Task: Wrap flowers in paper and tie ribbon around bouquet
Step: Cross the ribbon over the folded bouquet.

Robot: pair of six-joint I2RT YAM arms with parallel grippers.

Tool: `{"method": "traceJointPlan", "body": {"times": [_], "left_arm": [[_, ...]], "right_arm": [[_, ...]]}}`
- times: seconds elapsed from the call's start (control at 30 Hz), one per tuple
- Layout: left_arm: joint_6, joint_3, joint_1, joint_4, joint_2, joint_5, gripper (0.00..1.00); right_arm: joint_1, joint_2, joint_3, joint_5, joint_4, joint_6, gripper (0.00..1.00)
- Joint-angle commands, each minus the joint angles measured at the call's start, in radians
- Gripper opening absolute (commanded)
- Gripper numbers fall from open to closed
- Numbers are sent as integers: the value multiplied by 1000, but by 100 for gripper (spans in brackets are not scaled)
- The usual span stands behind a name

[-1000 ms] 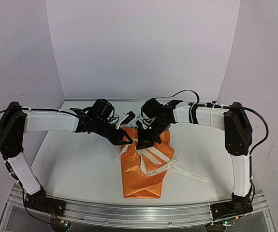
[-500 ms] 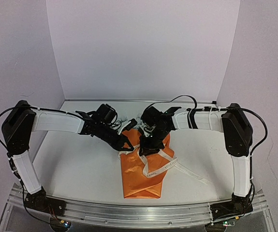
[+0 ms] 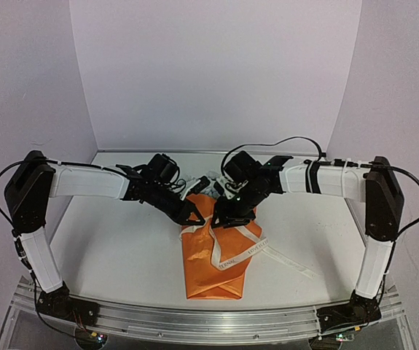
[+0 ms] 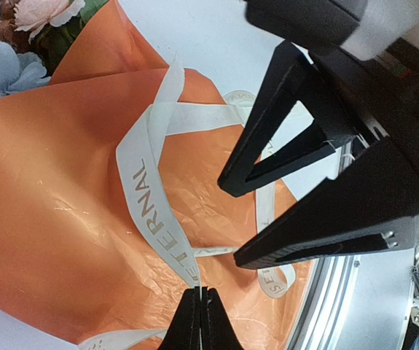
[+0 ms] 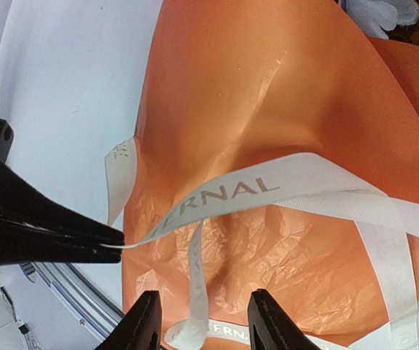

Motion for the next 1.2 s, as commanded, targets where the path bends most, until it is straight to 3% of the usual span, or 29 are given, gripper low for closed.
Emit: {"method": "traceJointPlan", "body": {"times": [0.0,0.33,0.83,0.97,1.17], "left_arm": [[-14,38,-2,30,-19,-56,0],[23,66,-9,-35,-22,-3,0],[79,82,-169,-206,23,-79,1],[79,85,-184,-231,53,-113,7],[79,101,-188,-230,59,-146,32]], "right_arm": [[3,-31,-11,63,5,-8,44],[1,-48,-38,194,-1,43,45],[-5,-218,-245,335,-2,49,46],[-5,-224,-268,343,3,58,46],[-6,-239,-285,349,8,57,46]]}}
